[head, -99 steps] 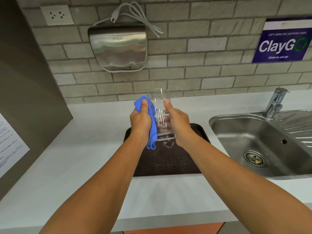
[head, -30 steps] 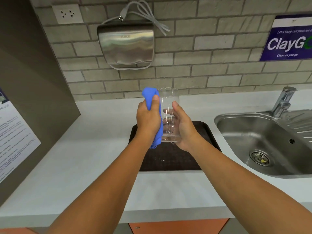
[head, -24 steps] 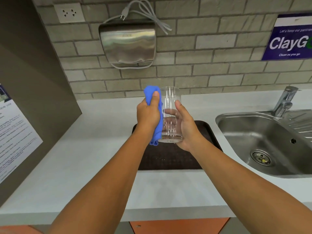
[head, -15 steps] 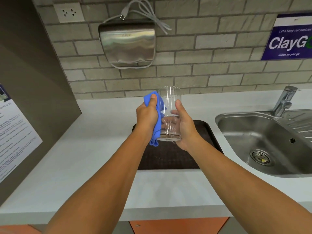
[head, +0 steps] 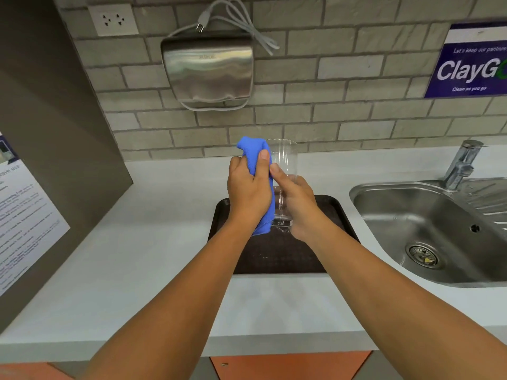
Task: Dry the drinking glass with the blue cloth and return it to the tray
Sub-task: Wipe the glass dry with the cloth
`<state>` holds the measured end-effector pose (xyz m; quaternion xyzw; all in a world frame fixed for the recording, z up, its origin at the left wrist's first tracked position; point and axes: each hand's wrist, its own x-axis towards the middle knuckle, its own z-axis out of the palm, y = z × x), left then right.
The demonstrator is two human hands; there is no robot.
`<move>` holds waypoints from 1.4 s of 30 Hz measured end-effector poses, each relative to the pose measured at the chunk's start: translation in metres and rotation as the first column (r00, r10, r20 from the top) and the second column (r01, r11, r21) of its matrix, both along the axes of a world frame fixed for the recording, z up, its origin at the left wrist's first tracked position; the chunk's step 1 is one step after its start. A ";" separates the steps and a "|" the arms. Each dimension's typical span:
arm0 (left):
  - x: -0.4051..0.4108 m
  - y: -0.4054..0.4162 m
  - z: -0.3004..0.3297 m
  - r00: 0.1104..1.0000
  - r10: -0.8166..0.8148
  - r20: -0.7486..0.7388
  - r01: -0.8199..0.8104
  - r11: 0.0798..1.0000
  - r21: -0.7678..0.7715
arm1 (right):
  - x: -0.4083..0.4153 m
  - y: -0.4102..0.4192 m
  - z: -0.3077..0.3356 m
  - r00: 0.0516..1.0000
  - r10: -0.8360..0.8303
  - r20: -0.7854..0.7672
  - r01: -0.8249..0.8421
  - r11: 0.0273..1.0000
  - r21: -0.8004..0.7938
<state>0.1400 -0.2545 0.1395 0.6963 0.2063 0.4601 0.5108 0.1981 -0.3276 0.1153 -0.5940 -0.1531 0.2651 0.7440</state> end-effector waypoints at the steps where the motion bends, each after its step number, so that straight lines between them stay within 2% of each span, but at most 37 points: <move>1: -0.001 0.002 0.000 1.000 -0.016 -0.010 0.016 0.999 -0.039 | 0.000 -0.002 0.001 0.999 0.036 -0.040 -0.034 0.999 0.033; 3: -0.002 0.011 0.001 0.994 -0.071 -0.078 0.050 0.967 -0.248 | 0.001 -0.003 0.002 0.985 0.131 -0.113 -0.118 0.987 0.112; 5: -0.004 0.020 0.004 0.974 -0.136 -0.179 0.042 0.894 -0.446 | 0.000 -0.002 0.000 0.975 0.177 -0.134 -0.159 0.978 0.132; 7: -0.005 0.023 0.004 0.957 -0.157 -0.243 0.012 0.860 -0.510 | 0.000 0.000 -0.002 0.974 0.173 -0.150 -0.157 0.982 0.109; 10: -0.004 0.020 0.002 0.975 -0.104 -0.195 -0.009 0.863 -0.505 | 0.000 0.000 -0.003 0.981 0.144 -0.127 -0.139 0.989 0.042; 14: -0.003 0.020 0.000 0.986 -0.063 -0.156 -0.016 0.887 -0.461 | 0.001 0.002 0.000 0.999 0.041 0.009 -0.040 0.999 -0.021; 19: -0.002 0.018 -0.002 0.985 -0.067 -0.158 0.000 0.921 -0.389 | -0.003 0.005 0.002 0.995 0.034 0.091 -0.027 0.996 -0.082; 21: -0.002 0.012 -0.003 0.990 -0.024 -0.142 -0.019 0.955 -0.295 | -0.003 0.006 0.003 0.995 0.000 0.095 0.009 0.995 -0.099; 24: -0.002 0.004 -0.006 0.995 0.037 -0.097 -0.044 0.996 -0.074 | -0.002 0.004 0.004 0.999 -0.014 0.052 0.018 0.997 -0.075; 25: -0.003 0.004 -0.005 0.997 0.028 -0.075 -0.033 0.997 -0.067 | -0.002 0.003 0.005 0.999 0.008 0.040 -0.006 0.999 -0.052; 27: -0.004 0.011 -0.002 0.997 -0.022 -0.073 0.007 0.979 -0.202 | -0.003 -0.001 0.006 0.998 0.062 0.019 -0.062 0.998 -0.009; 29: -0.006 0.022 0.005 0.982 -0.087 -0.167 0.015 0.921 -0.390 | -0.005 -0.002 0.006 0.994 0.105 -0.013 -0.104 0.994 0.027; 31: -0.008 0.026 0.008 0.953 -0.155 -0.260 0.008 0.872 -0.490 | -0.007 -0.002 0.006 0.992 0.124 -0.019 -0.124 0.992 0.036; 33: -0.007 0.025 0.008 0.957 -0.149 -0.247 0.007 0.867 -0.498 | -0.007 -0.002 0.006 0.993 0.119 -0.023 -0.118 0.992 0.034; 35: -0.006 0.018 0.005 0.983 -0.079 -0.164 0.001 0.903 -0.431 | -0.004 -0.001 0.004 0.996 0.086 -0.018 -0.086 0.996 -0.006; 37: -0.005 0.011 0.000 0.996 -0.007 -0.094 -0.016 0.970 -0.243 | -0.002 -0.001 0.003 0.999 0.052 -0.002 -0.052 0.997 -0.054; 39: -0.005 0.007 -0.002 0.997 0.019 -0.071 -0.024 0.997 -0.068 | -0.002 -0.001 0.004 0.999 0.048 0.008 -0.047 0.997 -0.068; 40: -0.004 0.008 -0.002 0.998 0.008 -0.067 -0.013 0.998 -0.069 | -0.002 -0.002 0.005 0.999 0.049 0.013 -0.048 0.996 -0.069; 42: -0.004 0.017 0.001 0.993 -0.058 -0.099 0.028 0.959 -0.281 | -0.003 -0.004 0.006 0.998 0.068 0.002 -0.068 0.997 -0.039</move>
